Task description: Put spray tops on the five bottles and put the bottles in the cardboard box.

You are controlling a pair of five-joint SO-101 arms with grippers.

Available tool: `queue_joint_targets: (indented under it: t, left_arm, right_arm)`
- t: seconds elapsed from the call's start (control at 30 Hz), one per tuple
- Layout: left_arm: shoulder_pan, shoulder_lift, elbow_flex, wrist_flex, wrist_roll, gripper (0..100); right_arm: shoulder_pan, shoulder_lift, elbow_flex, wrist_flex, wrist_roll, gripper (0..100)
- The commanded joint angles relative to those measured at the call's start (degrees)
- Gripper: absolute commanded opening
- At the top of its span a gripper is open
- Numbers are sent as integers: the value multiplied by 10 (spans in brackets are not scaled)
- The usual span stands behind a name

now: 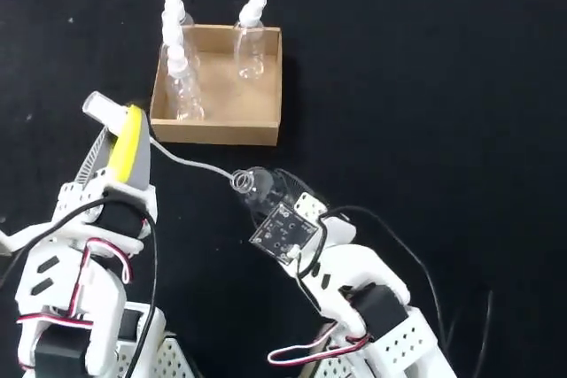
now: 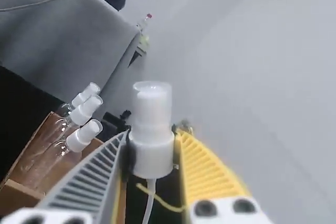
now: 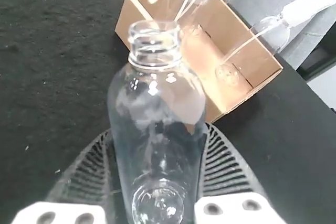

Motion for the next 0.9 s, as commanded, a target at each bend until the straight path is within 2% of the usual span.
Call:
queue_joint_targets:
  t: [0.0,0.53,0.87]
  left_arm:
    - [5,-1,-14,9,-7,28]
    - [13,-1,17,4,-4,29]
    - [100,-1,64,3,-8,29]
  right_arm:
    - [-4,-11,-7,-18,4,34]
    - [-6,-11,-7,-15,3,34]
    - [-7,-11,-7,-14,1,34]
